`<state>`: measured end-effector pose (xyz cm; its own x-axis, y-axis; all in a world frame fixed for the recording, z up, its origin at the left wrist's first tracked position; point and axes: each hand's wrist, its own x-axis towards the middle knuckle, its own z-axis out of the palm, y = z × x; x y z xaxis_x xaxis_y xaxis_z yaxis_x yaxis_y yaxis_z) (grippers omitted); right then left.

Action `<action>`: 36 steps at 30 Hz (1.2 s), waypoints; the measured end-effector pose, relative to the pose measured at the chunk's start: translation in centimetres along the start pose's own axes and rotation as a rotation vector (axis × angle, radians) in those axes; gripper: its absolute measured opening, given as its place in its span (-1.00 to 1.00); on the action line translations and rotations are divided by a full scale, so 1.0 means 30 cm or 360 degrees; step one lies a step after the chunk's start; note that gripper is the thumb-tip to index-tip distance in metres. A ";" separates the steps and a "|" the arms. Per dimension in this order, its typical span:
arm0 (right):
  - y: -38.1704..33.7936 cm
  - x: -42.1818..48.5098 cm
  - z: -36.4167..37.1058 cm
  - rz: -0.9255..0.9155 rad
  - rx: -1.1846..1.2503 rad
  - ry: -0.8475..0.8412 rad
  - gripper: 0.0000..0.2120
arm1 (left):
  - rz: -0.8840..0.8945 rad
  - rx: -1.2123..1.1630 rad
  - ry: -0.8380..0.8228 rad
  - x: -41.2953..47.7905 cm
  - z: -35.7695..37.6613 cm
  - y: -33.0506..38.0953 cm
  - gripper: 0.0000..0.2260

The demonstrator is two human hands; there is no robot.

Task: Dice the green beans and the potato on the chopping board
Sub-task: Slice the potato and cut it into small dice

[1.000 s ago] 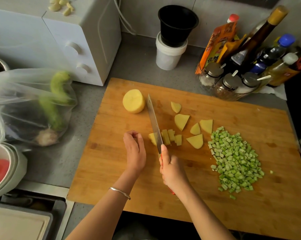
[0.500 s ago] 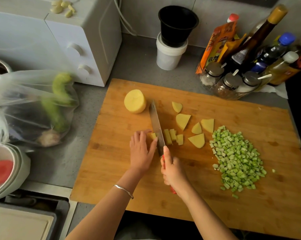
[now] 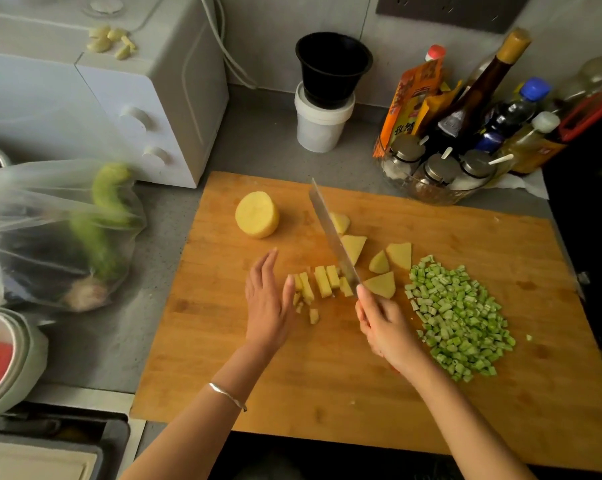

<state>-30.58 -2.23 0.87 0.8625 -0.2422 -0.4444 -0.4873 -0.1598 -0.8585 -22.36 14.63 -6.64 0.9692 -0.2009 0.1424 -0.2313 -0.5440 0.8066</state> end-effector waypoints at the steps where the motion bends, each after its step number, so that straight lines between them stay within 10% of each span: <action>1: 0.013 0.002 -0.015 -0.0137 -0.0316 0.0089 -0.49 | 0.0075 -0.0041 0.0088 -0.006 -0.025 0.023 -0.50; 4: 0.057 0.007 -0.051 -0.0406 -0.1023 0.0219 -0.47 | 0.0463 0.0053 0.0128 -0.011 -0.114 0.085 -0.51; 8: 0.087 0.005 -0.052 -0.0491 -0.1475 0.0187 -0.57 | 0.0925 0.0457 -0.0547 0.004 -0.179 0.102 -0.53; 16: 0.101 -0.001 -0.049 -0.0569 -0.1720 0.0069 -0.53 | 0.0952 0.0928 -0.1279 0.038 -0.143 0.062 -0.41; 23: 0.153 -0.008 -0.109 -0.0369 -0.1125 0.0259 -0.47 | 0.0433 0.0286 -0.0549 0.111 -0.107 0.024 -0.25; 28: 0.153 -0.009 -0.155 -0.0231 -0.0659 0.0442 -0.43 | 0.0276 0.0311 -0.0837 0.044 0.027 -0.045 0.12; 36: 0.178 -0.025 -0.186 -0.0237 -0.0376 0.0571 -0.39 | 0.0426 0.0269 -0.0817 0.137 0.153 -0.008 -0.17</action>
<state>-34.58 -8.24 -1.94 0.8438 -0.5097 -0.1681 -0.4154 -0.4218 -0.8059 -18.71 10.19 -8.88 0.7202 -0.6937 -0.0014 -0.5128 -0.5337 0.6725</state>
